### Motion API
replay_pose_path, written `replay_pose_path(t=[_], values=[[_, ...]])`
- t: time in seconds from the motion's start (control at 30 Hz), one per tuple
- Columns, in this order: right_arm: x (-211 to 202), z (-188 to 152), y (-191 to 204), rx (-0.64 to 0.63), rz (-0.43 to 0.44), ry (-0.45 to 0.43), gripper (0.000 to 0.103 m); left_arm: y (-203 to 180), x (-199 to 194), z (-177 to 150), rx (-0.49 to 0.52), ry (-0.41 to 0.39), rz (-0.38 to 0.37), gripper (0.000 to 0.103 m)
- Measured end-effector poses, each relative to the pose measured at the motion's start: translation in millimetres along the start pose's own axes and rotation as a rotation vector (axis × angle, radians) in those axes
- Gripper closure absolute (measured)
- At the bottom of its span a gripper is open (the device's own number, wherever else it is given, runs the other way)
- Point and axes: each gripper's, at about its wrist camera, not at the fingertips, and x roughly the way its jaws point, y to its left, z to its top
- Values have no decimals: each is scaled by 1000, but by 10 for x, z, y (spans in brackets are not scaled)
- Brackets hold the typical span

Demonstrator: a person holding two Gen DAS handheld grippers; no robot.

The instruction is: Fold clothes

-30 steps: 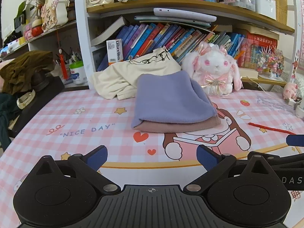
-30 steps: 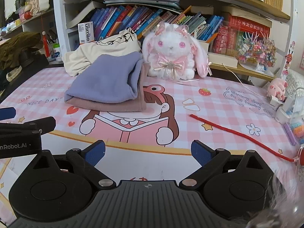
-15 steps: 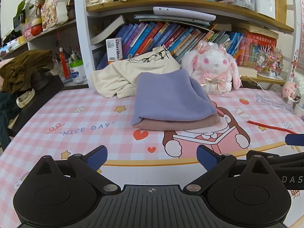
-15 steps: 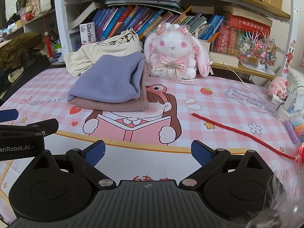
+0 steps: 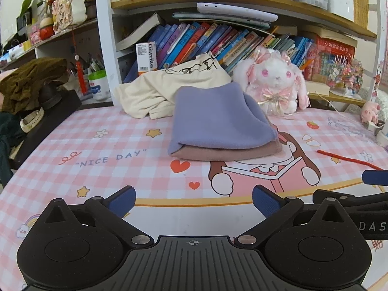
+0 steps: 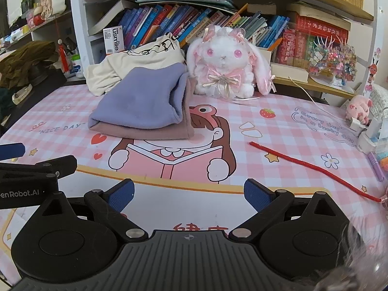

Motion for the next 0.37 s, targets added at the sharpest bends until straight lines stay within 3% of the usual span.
replay_pose_path(t=[0.37], values=[[41, 10, 4, -4, 8, 11, 5, 21, -18, 6, -12, -19, 7, 0]])
